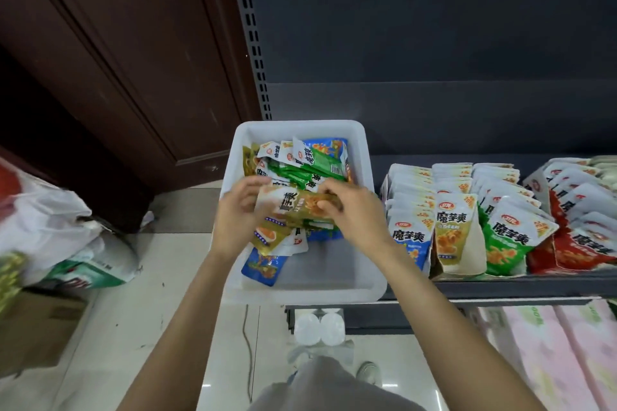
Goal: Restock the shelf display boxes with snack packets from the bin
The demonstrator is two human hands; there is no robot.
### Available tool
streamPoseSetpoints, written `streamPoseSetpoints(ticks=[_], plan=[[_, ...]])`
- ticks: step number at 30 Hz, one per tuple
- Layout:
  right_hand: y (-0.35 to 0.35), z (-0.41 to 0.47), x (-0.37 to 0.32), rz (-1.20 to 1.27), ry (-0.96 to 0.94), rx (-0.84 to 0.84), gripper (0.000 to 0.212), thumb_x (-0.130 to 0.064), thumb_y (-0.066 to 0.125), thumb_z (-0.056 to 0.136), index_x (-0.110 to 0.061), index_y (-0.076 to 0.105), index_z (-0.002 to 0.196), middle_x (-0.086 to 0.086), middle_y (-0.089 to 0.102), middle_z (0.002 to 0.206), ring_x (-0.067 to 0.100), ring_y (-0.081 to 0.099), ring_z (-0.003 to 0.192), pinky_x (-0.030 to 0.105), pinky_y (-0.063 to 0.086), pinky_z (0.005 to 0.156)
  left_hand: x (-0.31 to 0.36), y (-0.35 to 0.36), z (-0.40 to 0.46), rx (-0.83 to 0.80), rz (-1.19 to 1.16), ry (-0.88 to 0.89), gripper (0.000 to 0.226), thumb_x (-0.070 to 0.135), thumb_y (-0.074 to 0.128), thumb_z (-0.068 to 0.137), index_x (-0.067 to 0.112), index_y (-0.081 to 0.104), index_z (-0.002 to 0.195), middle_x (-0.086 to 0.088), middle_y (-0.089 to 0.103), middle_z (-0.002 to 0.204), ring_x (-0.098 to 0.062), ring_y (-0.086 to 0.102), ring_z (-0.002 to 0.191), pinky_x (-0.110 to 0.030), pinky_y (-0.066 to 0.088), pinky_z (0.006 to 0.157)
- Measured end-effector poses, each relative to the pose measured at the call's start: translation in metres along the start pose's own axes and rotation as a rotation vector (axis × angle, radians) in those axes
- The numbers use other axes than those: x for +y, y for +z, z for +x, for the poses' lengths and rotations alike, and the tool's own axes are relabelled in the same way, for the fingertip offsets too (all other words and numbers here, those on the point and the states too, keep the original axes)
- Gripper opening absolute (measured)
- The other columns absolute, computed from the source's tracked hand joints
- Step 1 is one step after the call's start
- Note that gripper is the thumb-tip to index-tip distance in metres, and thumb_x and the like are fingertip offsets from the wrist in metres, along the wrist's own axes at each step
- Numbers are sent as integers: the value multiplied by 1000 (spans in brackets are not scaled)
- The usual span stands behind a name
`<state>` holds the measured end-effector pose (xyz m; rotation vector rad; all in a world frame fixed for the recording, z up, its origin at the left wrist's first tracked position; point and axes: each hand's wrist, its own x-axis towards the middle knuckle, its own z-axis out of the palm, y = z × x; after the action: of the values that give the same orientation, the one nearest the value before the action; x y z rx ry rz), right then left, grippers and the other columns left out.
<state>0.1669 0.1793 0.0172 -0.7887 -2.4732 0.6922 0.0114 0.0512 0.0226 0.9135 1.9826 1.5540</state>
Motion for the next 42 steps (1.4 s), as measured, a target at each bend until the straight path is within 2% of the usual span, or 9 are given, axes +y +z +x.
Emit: streamPoseSetpoints(ticks=[2,5,7,13,16,18,27,35,42], plan=[[-24,-20,1,288,144,28,10,-22,70,84,-24,63,90,-7,70,87,12,65,80,29,49,66,23,5,-5,-1,-308,-55,25,7,71,79,18,64,101,-2,72,95,-16,69,88,-33,57,75],[-51,-46,4,721,337,58,11,-12,69,84,-18,61,88,-2,73,82,11,69,78,24,52,68,53,35,-10,-228,-281,-57,17,10,66,84,19,65,98,4,72,89,-12,67,81,-25,55,72],[-65,-60,12,805,402,119,11,-8,68,84,-15,63,89,-2,73,82,10,69,77,22,53,68,66,65,-14,-336,-254,-18,16,7,64,85,20,65,95,6,71,88,-9,66,83,-25,56,70],[-116,-103,45,273,462,429,26,-18,73,81,-22,59,102,-12,66,90,6,62,85,20,48,75,86,154,-31,-412,-30,182,22,15,68,85,31,57,74,14,64,73,-4,64,64,-25,53,61],[-137,-118,59,26,446,532,30,-21,73,82,-15,60,108,-11,63,89,8,59,78,22,43,70,96,188,-40,-422,69,297,5,22,66,87,18,63,87,5,71,88,-5,68,73,-31,57,69],[-142,-122,73,-32,462,562,33,-21,72,83,-11,59,111,-10,62,92,6,59,78,20,41,69,101,205,-43,-407,136,406,14,24,65,88,14,63,98,3,72,93,-4,68,74,-27,56,70],[-113,-124,122,-26,511,426,26,-24,69,86,-10,59,106,3,71,96,18,69,84,29,54,72,76,229,-35,-540,571,516,25,24,55,94,17,49,117,-3,69,104,-20,66,86,-37,53,75],[-106,-117,133,-34,567,349,27,-22,68,87,-14,58,110,0,69,101,17,67,86,35,56,74,63,234,-29,-328,668,594,12,20,58,89,23,63,99,10,68,88,-9,64,77,-26,52,61],[-112,-119,104,-21,441,445,35,-9,64,87,-15,55,120,4,62,114,13,63,92,32,55,74,52,213,-24,-64,540,749,16,20,58,87,19,68,99,6,68,96,-10,57,93,-23,44,78]])
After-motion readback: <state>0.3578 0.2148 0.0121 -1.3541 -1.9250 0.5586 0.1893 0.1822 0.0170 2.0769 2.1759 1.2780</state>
